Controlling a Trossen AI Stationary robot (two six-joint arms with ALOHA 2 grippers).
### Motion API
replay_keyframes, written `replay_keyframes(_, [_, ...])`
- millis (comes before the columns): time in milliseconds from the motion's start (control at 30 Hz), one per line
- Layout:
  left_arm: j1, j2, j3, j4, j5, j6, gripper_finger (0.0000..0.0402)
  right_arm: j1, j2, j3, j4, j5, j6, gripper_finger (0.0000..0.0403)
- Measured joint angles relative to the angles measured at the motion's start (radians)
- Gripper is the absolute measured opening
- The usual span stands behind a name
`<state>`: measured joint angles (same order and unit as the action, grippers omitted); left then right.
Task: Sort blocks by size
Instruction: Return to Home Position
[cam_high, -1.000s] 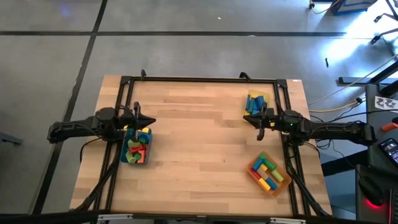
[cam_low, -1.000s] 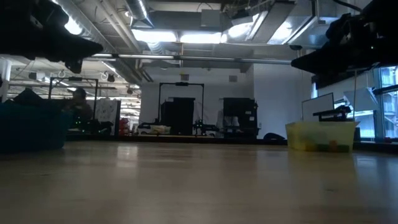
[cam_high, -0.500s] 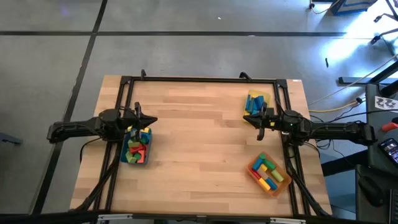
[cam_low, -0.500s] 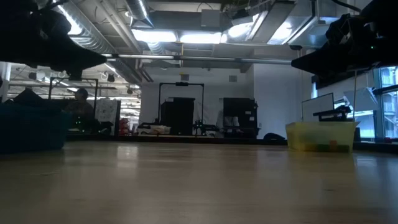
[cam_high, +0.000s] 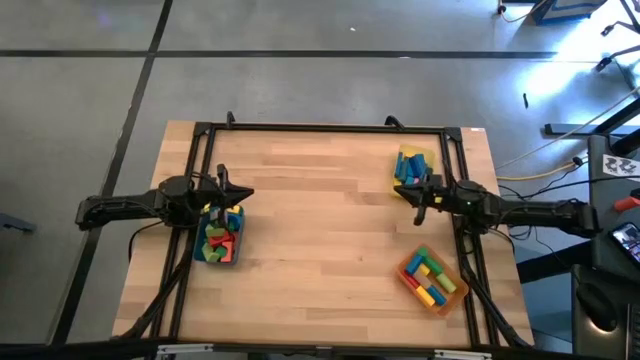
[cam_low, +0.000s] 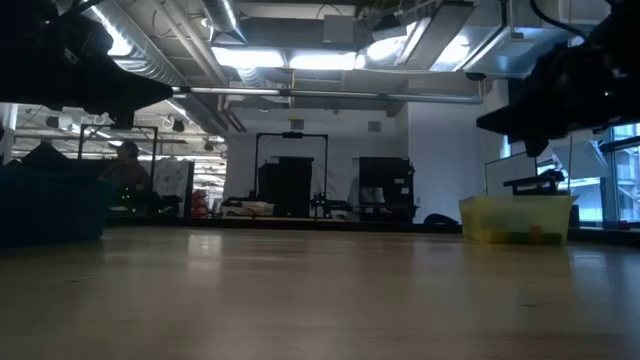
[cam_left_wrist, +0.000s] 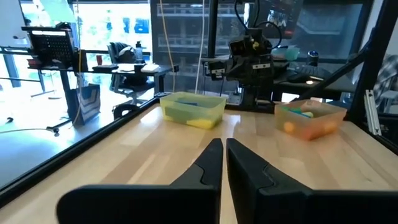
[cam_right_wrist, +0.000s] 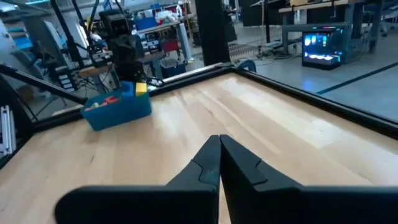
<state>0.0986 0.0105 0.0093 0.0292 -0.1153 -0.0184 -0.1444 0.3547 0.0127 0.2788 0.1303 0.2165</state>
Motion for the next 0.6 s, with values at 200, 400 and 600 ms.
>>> replay_keyframes(200, [0.0,0.0,0.0,0.0,0.0,0.0,0.0006,0.0,-0.172,-0.001,-0.139,0.001,-0.01,0.0012])
replay_keyframes(400, [0.0,0.0,0.0,0.0,0.0,0.0,0.0007,0.0,-0.354,-0.001,-0.244,-0.061,-0.026,0.0012])
replay_keyframes(600, [0.0,0.0,0.0,0.0,0.001,0.0,0.001,0.0,-0.325,0.0,-0.265,-0.135,-0.035,0.0012])
